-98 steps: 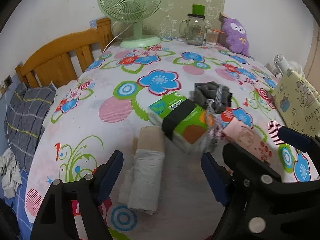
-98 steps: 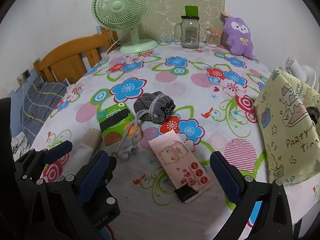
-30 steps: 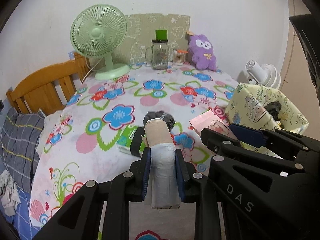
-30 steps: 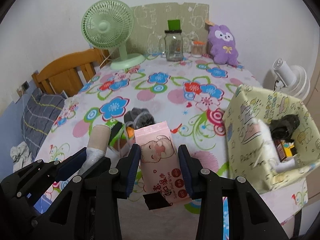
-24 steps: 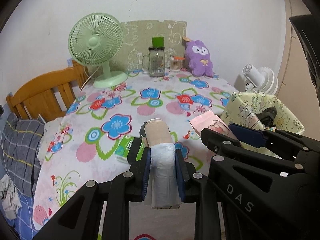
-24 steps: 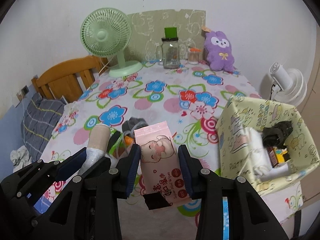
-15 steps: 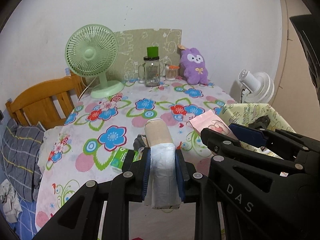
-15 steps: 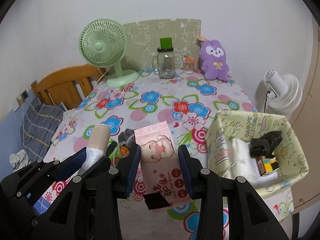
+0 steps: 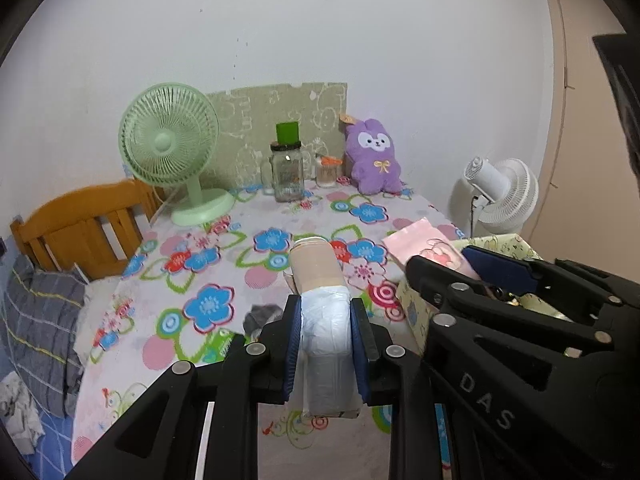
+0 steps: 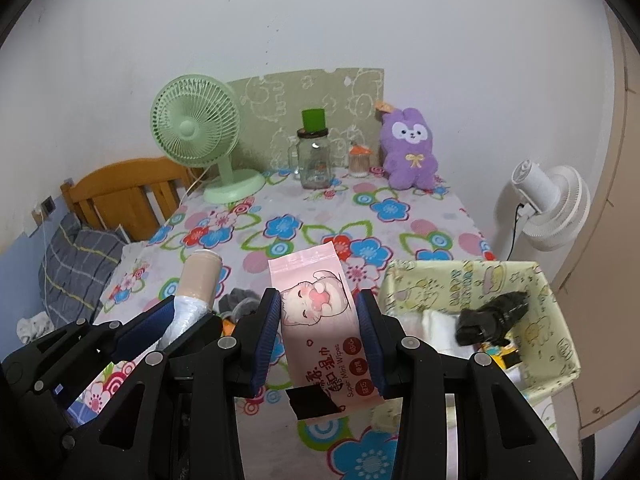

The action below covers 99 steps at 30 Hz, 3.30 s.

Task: Organize soft objects
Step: 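Carry the white roll with the left tool while the right tool carries the pink pack to the box, then release the white roll with the left tool while the right tool drops the pink pack into the box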

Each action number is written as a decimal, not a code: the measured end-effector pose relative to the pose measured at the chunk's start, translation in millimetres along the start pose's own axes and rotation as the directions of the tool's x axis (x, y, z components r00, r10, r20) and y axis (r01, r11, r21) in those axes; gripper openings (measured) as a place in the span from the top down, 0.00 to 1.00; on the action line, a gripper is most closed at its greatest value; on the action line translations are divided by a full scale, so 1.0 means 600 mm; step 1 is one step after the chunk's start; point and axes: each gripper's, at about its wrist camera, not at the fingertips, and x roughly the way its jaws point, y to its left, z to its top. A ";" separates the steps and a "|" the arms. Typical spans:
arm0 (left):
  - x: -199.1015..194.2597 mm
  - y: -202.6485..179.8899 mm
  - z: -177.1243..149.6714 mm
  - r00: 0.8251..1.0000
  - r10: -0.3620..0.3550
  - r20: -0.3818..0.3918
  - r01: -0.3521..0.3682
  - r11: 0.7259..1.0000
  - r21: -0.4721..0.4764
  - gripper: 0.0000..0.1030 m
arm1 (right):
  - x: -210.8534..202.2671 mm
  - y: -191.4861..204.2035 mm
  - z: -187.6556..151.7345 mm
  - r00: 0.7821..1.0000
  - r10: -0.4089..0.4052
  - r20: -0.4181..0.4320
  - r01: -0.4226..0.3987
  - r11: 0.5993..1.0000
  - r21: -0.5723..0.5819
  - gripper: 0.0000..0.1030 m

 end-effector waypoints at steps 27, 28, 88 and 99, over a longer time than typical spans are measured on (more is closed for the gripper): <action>0.056 -0.129 0.047 0.997 -0.080 0.023 0.078 0.992 0.102 0.78 | -0.010 -0.141 0.015 0.994 -0.109 0.028 0.107 0.992 0.066 0.59; 0.060 -0.135 0.048 0.996 -0.085 0.020 0.082 0.991 0.105 0.78 | -0.009 -0.147 0.015 0.993 -0.114 0.027 0.112 0.991 0.069 0.59; 0.147 -0.227 0.029 0.977 -0.184 -0.112 0.200 0.968 0.154 0.09 | 0.040 -0.254 -0.028 0.985 -0.164 -0.048 0.169 0.971 0.167 0.24; 0.105 -0.193 0.030 0.982 -0.177 -0.068 0.185 0.973 0.139 0.08 | 0.008 -0.217 -0.019 0.985 -0.173 0.001 0.171 0.975 0.142 0.13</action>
